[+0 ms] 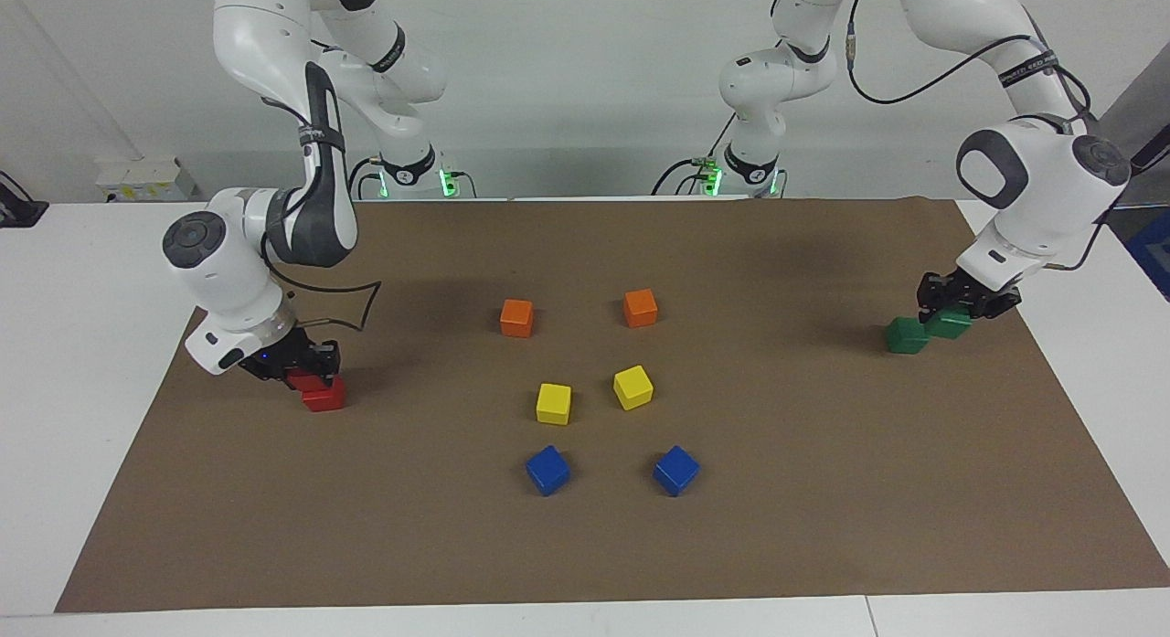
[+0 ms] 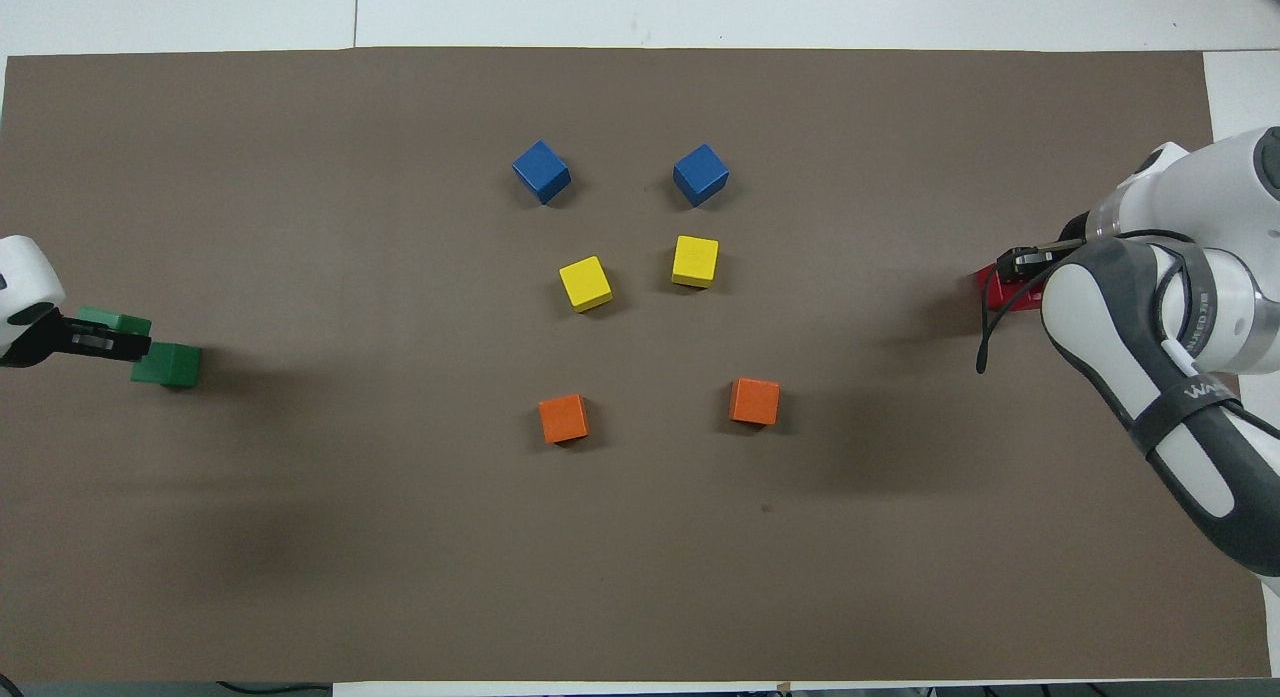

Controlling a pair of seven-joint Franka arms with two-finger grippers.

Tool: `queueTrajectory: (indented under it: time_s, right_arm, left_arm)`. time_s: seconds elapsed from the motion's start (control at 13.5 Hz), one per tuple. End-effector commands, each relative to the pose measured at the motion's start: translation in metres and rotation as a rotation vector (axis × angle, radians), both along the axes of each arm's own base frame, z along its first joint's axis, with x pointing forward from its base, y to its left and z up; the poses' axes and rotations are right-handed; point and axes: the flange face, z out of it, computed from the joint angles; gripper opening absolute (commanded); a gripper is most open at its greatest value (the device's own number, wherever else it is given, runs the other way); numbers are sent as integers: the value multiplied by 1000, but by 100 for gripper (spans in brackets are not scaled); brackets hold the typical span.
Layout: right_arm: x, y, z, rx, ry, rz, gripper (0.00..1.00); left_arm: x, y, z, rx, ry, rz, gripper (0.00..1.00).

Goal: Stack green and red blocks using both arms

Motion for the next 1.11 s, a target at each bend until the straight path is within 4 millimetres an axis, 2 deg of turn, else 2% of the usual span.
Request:
queueTrajectory:
  time_s: [0.0, 0.37, 0.89, 0.97, 1.04]
  right_arm:
    - [-10, -2, 5, 10, -16, 27, 0]
    - [-11, 0, 1, 7, -42, 29, 0]
    - [-12, -1, -2, 5, -41, 29, 0]
    - [-13, -1, -4, 7, -36, 26, 0]
    - [-14, -1, -4, 6, -36, 29, 0]
  left_arm:
    - [-23, -3, -2, 11, -24, -8, 0]
    - [-32, -2, -25, 18, -49, 2, 0]
    - [-32, 1, -26, 21, -57, 1, 0]
    - [-32, 1, -26, 24, -65, -8, 4]
    - [-31, 1, -26, 27, -73, -17, 90]
